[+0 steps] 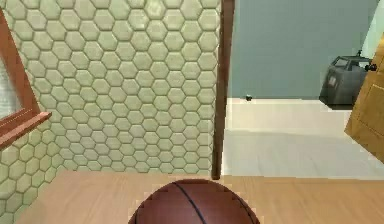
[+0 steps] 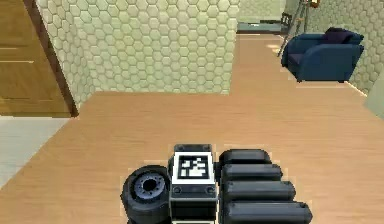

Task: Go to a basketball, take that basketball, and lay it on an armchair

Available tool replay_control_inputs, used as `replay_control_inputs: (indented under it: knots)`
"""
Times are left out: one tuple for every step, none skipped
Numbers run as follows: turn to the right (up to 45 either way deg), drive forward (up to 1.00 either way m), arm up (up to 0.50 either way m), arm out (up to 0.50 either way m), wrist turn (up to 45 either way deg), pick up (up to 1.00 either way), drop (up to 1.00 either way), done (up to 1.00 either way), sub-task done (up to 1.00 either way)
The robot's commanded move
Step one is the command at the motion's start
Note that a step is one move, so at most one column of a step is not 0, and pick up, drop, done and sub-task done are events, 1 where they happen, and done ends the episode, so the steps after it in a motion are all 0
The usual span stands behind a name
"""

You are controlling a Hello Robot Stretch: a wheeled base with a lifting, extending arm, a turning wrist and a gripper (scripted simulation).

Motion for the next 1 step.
replay_control_inputs:
  knots:
    - [45.0,0.00,0.00,0.00,0.0,0.00,0.00,0.00,0.00]
